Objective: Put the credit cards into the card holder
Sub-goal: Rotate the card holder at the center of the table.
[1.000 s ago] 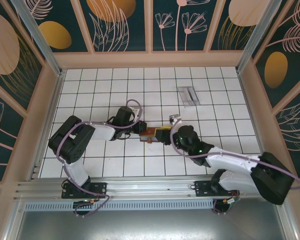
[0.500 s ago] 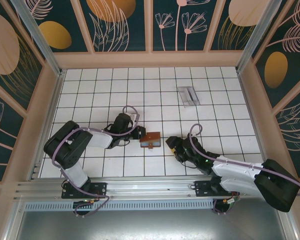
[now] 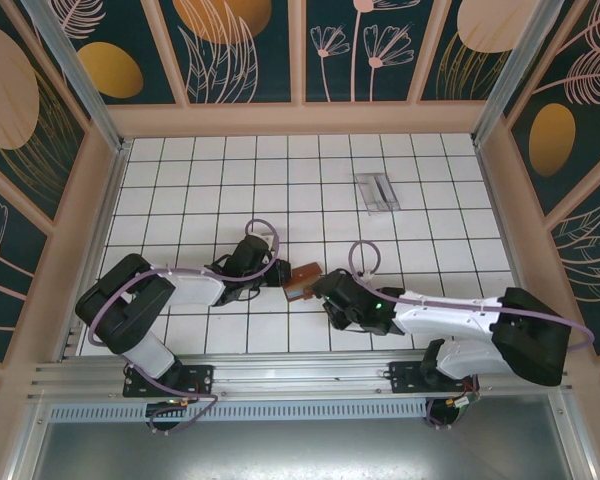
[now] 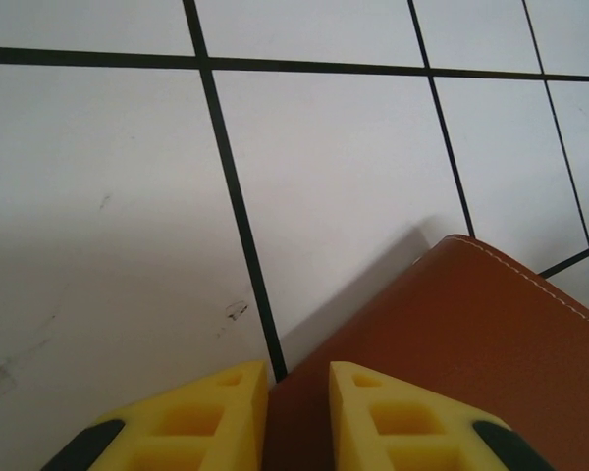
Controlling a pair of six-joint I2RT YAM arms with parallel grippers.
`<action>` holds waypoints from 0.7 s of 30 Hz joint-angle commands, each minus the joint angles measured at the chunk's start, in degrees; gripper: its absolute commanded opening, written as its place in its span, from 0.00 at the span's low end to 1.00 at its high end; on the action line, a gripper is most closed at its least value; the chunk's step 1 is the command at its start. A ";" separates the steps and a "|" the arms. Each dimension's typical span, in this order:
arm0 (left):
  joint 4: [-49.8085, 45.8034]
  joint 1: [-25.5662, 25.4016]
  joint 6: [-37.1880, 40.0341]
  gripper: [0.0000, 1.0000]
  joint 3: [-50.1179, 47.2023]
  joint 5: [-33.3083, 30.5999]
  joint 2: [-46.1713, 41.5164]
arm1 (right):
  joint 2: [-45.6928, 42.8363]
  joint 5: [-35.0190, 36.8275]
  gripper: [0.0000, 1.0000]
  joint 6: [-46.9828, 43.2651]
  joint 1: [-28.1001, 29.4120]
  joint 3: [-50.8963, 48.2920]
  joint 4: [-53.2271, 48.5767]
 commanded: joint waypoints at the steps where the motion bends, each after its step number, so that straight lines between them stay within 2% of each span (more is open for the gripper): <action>1: -3.81 -0.53 0.76 0.27 -0.69 -1.50 -1.61 | 2.04 1.17 0.63 4.57 0.83 1.00 0.99; 6: -3.50 -0.49 1.28 0.29 -0.14 0.58 -1.45 | 5.93 0.23 0.61 4.08 0.83 2.47 5.04; 11: -2.84 -0.52 1.23 0.30 -0.78 0.93 -1.36 | 7.51 1.35 0.61 1.75 0.08 6.60 1.76; 18: -2.86 -0.53 1.53 0.31 -0.06 0.86 -0.81 | 10.23 0.17 0.61 -0.89 -2.14 7.52 2.77; 21: -3.02 -0.49 1.45 0.31 0.47 1.49 -0.22 | 12.19 -0.45 0.55 -0.90 -2.42 6.76 3.04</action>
